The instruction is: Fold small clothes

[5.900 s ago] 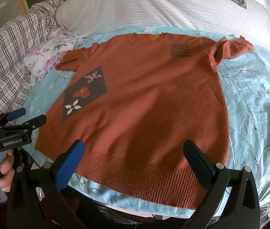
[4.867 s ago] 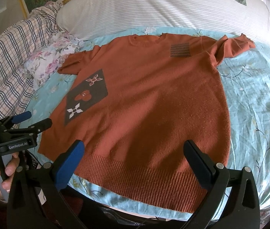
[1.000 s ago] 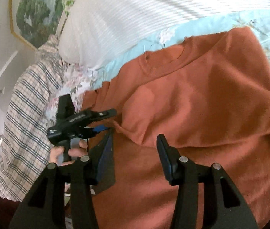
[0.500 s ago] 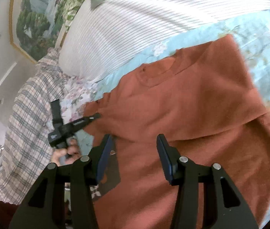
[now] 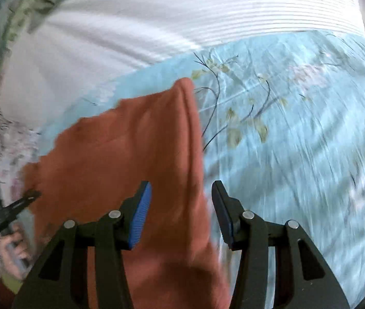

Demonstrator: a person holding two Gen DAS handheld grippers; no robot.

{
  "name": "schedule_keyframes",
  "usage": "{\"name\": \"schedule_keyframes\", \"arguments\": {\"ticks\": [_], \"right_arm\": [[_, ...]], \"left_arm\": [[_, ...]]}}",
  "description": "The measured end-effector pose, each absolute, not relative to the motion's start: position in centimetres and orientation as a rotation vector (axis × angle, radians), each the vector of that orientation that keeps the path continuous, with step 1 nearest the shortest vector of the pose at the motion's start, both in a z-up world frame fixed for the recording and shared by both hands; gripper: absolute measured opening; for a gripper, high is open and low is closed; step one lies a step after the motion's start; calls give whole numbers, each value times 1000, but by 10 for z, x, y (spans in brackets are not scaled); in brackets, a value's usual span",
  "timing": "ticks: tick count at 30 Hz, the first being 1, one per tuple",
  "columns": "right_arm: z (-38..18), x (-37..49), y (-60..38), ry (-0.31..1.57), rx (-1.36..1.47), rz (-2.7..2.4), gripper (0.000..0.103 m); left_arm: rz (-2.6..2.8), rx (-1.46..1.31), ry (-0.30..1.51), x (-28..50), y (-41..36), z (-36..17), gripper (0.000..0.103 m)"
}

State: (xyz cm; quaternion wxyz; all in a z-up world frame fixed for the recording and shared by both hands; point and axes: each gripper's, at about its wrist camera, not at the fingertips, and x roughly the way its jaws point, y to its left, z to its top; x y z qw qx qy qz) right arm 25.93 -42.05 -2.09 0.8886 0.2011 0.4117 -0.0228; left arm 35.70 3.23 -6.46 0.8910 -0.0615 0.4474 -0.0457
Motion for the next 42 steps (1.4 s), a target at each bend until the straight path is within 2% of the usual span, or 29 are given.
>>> {"name": "schedule_keyframes", "arguments": {"ticks": [3,4,5,9,13,14,16,19,21,24,25,27,28,30,32,33,34,36,38,42], "right_arm": [[-37,286,-419,924,381,-50,49],[-37,289,-420,923,370,-54,23],[-34,289,-422,915,376,-51,9],[-21,272,-442,853,430,-42,9],[-38,273,-449,880,481,-64,10],[-38,273,-450,880,489,-85,12],[-26,262,-447,835,449,-174,23],[-9,248,-417,780,405,-95,23],[-15,249,-394,829,371,4,26],[-41,249,-388,926,278,-78,26],[-45,244,-398,913,308,-86,20],[-42,231,-415,884,410,-99,20],[-35,224,-417,871,414,-131,25],[-19,207,-413,814,429,-112,26],[-13,195,-407,789,492,-10,38],[-11,190,-400,783,509,32,51],[-9,185,-391,776,513,77,57],[-8,177,-368,776,511,147,57],[-11,179,-344,789,525,194,57],[-23,172,-323,833,561,246,57]], "left_arm": [[-97,-117,932,357,29,-63,2],[-100,-116,933,358,28,-62,2],[-107,-117,934,359,26,-60,2],[-162,-111,923,357,13,-56,2],[-136,-60,947,364,-1,-71,2],[-137,-67,953,365,-1,-74,2],[-145,-79,954,366,3,-75,2],[-157,-86,954,367,5,-75,2],[-154,-77,955,366,6,-77,2],[-132,-64,954,361,14,-77,4],[-129,-66,955,359,20,-77,5],[-90,-64,953,353,36,-75,5],[-75,-74,950,350,47,-74,5],[-63,-121,942,347,68,-68,5],[-45,-160,924,346,86,-61,5],[-39,-165,921,347,90,-59,7],[-33,-166,919,350,94,-56,12],[-20,-159,918,355,97,-52,29],[26,-130,902,363,98,-49,61],[125,-64,894,386,108,-54,67]]}}
